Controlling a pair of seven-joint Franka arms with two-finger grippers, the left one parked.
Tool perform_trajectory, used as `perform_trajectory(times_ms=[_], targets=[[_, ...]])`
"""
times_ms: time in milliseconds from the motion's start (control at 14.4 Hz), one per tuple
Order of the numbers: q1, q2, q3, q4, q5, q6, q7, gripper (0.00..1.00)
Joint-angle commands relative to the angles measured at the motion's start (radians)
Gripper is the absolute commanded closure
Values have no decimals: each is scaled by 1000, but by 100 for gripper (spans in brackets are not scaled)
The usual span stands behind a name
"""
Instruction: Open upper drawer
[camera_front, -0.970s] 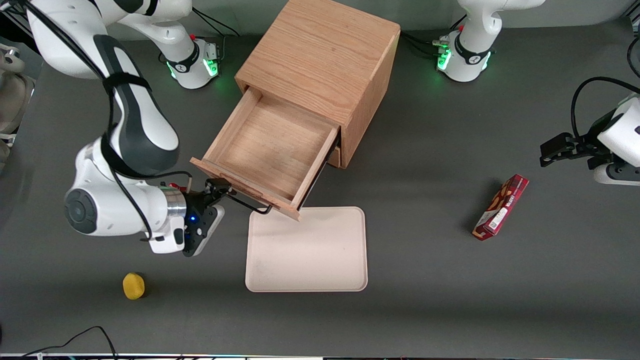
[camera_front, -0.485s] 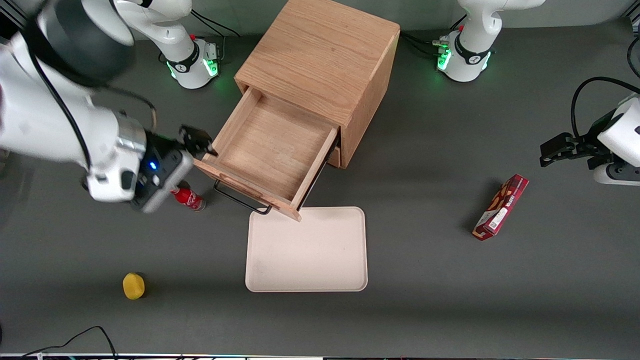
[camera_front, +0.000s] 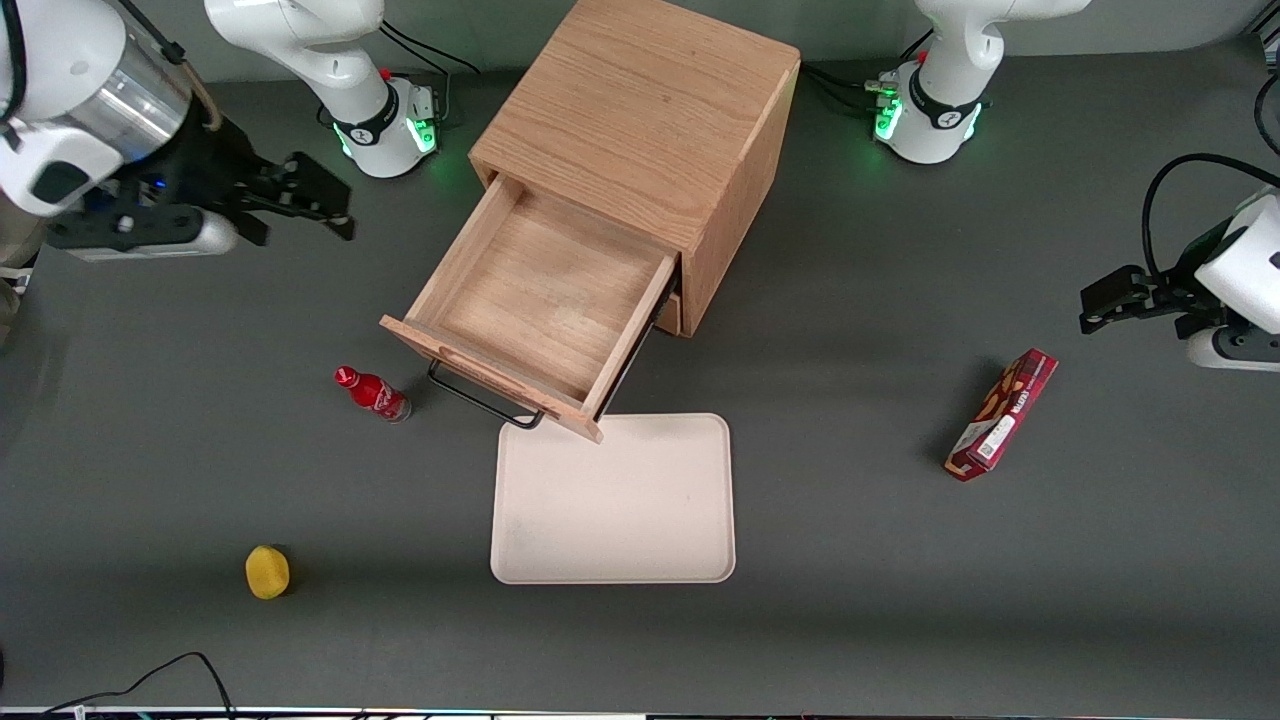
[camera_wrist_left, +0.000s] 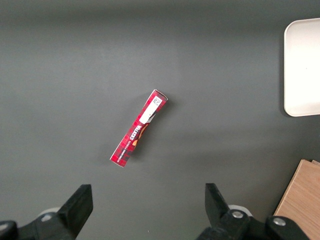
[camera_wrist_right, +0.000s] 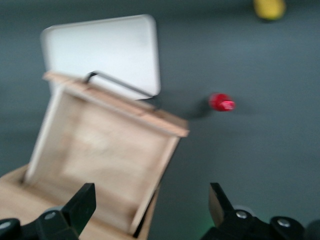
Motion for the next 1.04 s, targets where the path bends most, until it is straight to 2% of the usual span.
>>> perform_trajectory(times_ms=[0, 139, 347, 416, 693, 970], targets=[[-7, -82, -46, -99, -46, -44, -8, 0], [-7, -196, -111, -273, -35, 43, -30, 0], [-5, -420, -223, -620, 57, 262, -176, 0], [-4, -446, -235, -666, 58, 295, -209, 0], [-5, -420, -251, -636, 60, 289, -348, 0], [-8, -404, -258, -584, 49, 259, -323, 0]])
